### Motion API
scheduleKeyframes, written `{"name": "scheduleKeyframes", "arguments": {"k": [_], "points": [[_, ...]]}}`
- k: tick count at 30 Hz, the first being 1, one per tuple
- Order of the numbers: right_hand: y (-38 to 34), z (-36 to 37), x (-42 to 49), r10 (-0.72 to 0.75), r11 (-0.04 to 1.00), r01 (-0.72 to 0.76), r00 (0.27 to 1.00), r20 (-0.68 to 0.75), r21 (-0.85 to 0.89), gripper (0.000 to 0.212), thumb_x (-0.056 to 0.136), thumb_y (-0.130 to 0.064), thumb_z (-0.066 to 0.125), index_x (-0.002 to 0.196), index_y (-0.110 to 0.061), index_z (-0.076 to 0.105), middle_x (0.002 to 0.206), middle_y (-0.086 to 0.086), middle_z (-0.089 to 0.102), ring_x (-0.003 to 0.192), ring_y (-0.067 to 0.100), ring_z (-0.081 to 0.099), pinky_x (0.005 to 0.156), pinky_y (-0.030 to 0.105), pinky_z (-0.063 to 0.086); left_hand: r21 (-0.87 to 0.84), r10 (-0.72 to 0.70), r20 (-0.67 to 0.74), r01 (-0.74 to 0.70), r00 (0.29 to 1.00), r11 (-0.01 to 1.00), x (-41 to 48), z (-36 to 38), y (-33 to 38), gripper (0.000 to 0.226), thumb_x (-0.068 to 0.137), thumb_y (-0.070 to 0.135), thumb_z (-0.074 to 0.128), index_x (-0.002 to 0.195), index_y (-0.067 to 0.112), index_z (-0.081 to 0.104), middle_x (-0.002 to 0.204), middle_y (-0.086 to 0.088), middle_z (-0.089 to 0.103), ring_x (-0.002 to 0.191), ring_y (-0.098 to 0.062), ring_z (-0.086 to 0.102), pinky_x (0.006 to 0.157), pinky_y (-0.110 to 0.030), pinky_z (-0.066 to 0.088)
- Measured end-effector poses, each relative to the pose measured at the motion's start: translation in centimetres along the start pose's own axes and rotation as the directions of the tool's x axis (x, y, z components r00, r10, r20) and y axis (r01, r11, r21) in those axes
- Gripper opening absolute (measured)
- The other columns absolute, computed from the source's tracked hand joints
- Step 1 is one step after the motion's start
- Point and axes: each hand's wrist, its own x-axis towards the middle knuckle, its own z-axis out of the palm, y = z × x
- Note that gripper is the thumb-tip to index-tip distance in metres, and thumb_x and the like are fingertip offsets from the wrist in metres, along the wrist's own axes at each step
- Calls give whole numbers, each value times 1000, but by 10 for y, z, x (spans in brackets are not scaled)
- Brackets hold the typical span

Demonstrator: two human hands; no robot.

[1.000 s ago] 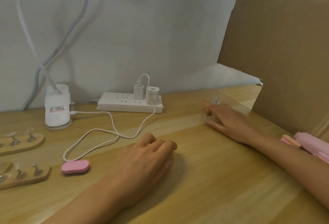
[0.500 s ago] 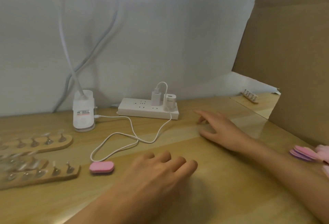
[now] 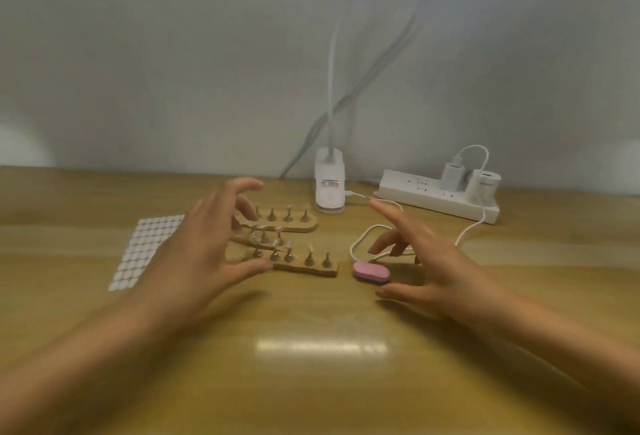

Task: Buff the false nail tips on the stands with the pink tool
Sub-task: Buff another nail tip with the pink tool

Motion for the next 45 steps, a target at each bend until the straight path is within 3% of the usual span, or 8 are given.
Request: {"name": "scheduleKeyframes", "arguments": {"k": [13, 19, 23, 25, 34, 37, 40, 45], "points": [[-41, 35, 33, -94, 989, 87, 994, -50, -123, 92, 81, -47, 69, 139, -72, 2, 101, -32, 57, 106, -8, 43, 96, 23, 27, -18, -124, 109, 127, 986, 992, 7, -3, -29, 81, 72, 30, 88, 130, 45, 34, 120, 18, 45, 114, -7, 47, 97, -25, 40], [-45, 27, 1, -139, 990, 139, 989, 49, 1, 90, 74, -58, 66, 143, -71, 9, 112, -34, 57, 110, 0, 50, 105, 33, 42, 220, -164, 479, 63, 862, 973, 57, -20, -37, 100, 84, 6, 75, 158, 33, 14, 162, 9, 25, 149, -14, 21, 118, -29, 19], [-29, 13, -10, -144, 985, 139, 988, 48, 102, 82, 77, -72, 61, 146, -66, 16, 126, -33, 51, 121, -1, 50, 103, 15, 41, 167, -166, 565, 84, 809, 982, 81, -9, -39, 98, 87, 12, 75, 158, 34, 11, 152, 3, 44, 137, -16, 43, 114, -33, 38], [-16, 3, -12, -69, 997, 69, 998, -14, 36, 71, 78, -80, 47, 143, -67, 20, 120, -34, 52, 116, -4, 51, 99, 21, 44, 111, -165, 580, 123, 797, 986, 87, -4, -42, 97, 87, 12, 76, 157, 35, 14, 143, 4, 51, 130, -14, 49, 108, -30, 43], [-10, 12, -2, -51, 998, 49, 998, -28, -49, 58, 85, -48, 58, 138, -54, 35, 97, -25, 54, 95, -1, 53, 75, 12, 43, -34, -92, 586, 138, 805, 990, 66, 19, -15, 101, 80, 33, 81, 155, 43, 15, 131, 16, 50, 125, -6, 48, 99, -20, 38], [-6, 10, 0, -29, 999, 29, 1000, -3, 39, 54, 88, -31, 69, 132, -49, 45, 94, -23, 58, 88, 3, 57, 74, 15, 47, -107, -122, 375, 174, 919, 979, 41, 5, -14, 78, 87, 37, 70, 151, 40, 27, 137, 19, 45, 124, -1, 47, 99, -19, 40], [-1, 8, -2, -15, 992, 12, 1000, 18, 125, 41, 87, -11, 73, 114, -40, 62, 99, -30, 60, 85, 1, 59, 70, 11, 46, -229, -120, 101, 140, 988, 963, 9, -21, -22, 37, 97, 1, 52, 115, 34, 56, 111, 17, 66, 102, 1, 61, 79, -21, 47], [-4, 4, 8, 28, 987, -43, 995, 91, 158, 37, 84, 2, 70, 94, -33, 70, 94, -31, 63, 75, 4, 57, 67, 12, 45, -155, -60, 516, 162, 855, 975, -26, -34, -17, 53, 83, 12, 79, 116, 46, 54, 115, 32, 62, 110, 7, 59, 79, -9, 47]]}}
